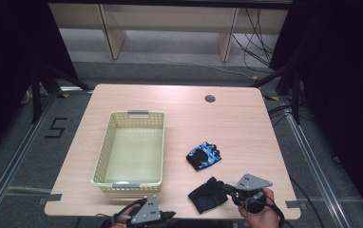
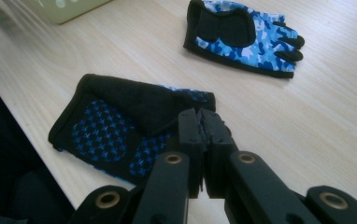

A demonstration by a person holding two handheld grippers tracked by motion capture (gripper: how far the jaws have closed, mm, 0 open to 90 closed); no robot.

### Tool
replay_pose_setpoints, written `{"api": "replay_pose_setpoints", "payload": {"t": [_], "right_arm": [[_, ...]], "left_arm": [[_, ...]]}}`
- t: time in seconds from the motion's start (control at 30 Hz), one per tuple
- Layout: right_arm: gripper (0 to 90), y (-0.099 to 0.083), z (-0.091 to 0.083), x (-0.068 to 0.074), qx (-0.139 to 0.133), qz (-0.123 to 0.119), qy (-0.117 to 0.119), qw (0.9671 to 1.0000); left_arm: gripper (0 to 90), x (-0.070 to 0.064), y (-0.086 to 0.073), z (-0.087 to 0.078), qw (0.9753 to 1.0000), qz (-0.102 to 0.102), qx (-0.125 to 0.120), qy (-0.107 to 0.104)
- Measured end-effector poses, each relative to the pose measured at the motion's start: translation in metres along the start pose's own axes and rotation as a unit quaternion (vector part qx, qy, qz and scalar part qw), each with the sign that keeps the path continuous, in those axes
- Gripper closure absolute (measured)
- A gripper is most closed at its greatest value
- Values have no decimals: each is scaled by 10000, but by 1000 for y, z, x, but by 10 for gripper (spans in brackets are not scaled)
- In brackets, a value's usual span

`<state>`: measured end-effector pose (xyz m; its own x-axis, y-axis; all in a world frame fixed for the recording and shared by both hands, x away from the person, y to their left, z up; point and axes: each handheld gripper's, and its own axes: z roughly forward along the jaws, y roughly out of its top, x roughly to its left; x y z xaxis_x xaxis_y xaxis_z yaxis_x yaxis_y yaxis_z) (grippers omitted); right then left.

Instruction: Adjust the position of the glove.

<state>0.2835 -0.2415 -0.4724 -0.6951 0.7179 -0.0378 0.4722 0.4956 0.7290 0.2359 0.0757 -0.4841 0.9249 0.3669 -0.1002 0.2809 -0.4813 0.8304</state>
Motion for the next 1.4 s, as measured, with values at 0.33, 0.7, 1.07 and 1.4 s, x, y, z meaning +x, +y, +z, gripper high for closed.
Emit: {"api": "replay_pose_setpoints", "payload": {"t": [0.33, 0.7, 1.07, 1.4], "right_arm": [[900, 5, 18, -12, 217, -31, 60, 9997], [900, -5, 15, -9, 416, 113, 90, 9990], [900, -10, 26, -1, 730, 64, 231, 9970], [900, -8, 31, 13, 669, 112, 296, 9973]], "left_arm": [[888, 3, 29, 39, 9995, 246, 189, 117], [889, 12, 34, 75, 9991, 163, 318, 236], [889, 13, 34, 95, 9950, 482, 767, 416], [887, 18, 32, 85, 9893, 797, 972, 740]]}}
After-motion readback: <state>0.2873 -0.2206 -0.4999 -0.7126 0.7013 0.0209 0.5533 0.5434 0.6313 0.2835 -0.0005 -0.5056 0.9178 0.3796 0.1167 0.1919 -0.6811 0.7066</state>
